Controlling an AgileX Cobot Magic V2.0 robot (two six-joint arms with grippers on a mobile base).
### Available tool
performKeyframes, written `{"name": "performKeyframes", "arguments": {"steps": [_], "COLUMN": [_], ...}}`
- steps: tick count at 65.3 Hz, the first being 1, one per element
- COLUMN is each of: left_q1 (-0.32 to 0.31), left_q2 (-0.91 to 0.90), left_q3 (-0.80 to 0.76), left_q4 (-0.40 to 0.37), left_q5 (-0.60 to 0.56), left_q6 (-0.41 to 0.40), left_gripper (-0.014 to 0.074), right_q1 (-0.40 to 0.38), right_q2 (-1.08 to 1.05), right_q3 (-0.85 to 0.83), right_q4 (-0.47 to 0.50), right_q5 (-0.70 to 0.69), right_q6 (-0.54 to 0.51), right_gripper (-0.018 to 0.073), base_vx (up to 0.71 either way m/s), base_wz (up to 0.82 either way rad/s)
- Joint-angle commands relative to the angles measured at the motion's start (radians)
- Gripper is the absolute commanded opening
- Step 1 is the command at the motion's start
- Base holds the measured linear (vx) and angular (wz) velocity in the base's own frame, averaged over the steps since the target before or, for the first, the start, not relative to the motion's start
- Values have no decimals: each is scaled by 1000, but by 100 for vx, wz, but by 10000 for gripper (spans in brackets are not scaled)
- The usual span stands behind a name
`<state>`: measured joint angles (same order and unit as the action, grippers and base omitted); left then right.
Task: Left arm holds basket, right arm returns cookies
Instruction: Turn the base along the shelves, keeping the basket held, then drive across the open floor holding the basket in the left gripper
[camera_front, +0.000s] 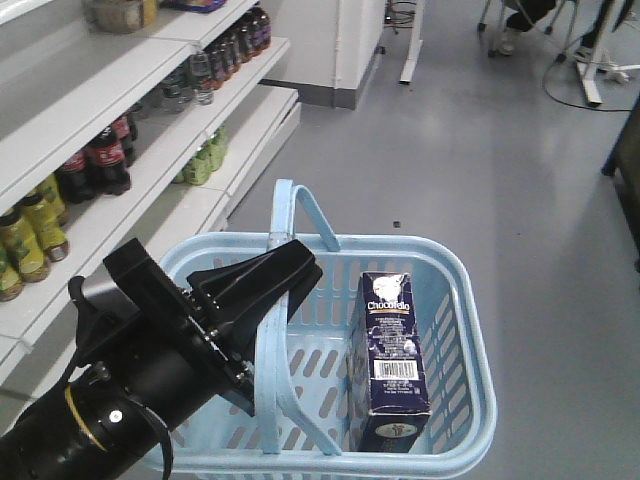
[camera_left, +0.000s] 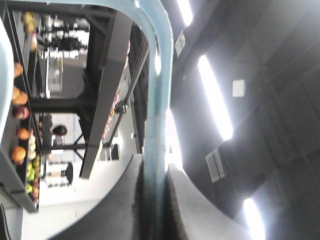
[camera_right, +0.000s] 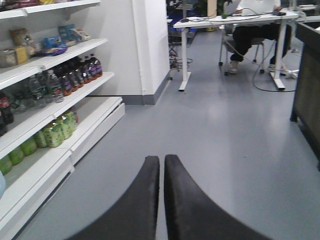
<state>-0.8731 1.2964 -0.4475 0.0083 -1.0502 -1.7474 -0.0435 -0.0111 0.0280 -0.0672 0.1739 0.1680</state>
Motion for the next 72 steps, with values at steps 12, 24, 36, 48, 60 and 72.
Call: {"name": "performKeyframes", "arguments": {"steps": [12,24,36,48,60,72], "left_q1": [-6,-6,-6,-6,-6,-6], "left_q2": [-28,-28,-28,-28,-28,-28], "left_q3": [-33,-33,-33,-33,-33,-33], "left_q4": [-1,-1,-1,-1,-1,-1], "left_q5": [-134,-134,-134,-134,-134,-134], "left_q6": [0,0,0,0,0,0], "left_gripper": [0,0,0,0,0,0], "right_q1": [-7,-7,-7,-7,-7,-7], "right_q2": [-13,-13,-13,-13,-13,-13], "right_q3": [18,18,18,18,18,18], "right_q4": [-11,-11,-11,-11,-11,-11], "right_q5": [-71,-71,-71,-71,-71,-71], "right_q6": [-6,-6,-6,-6,-6,-6], "right_gripper": [-3,-3,-3,-3,-3,-3], "base_vx": [2,1,2,1,1,3], "base_wz": [-52,-38,-21,-5,-2,-7]}}
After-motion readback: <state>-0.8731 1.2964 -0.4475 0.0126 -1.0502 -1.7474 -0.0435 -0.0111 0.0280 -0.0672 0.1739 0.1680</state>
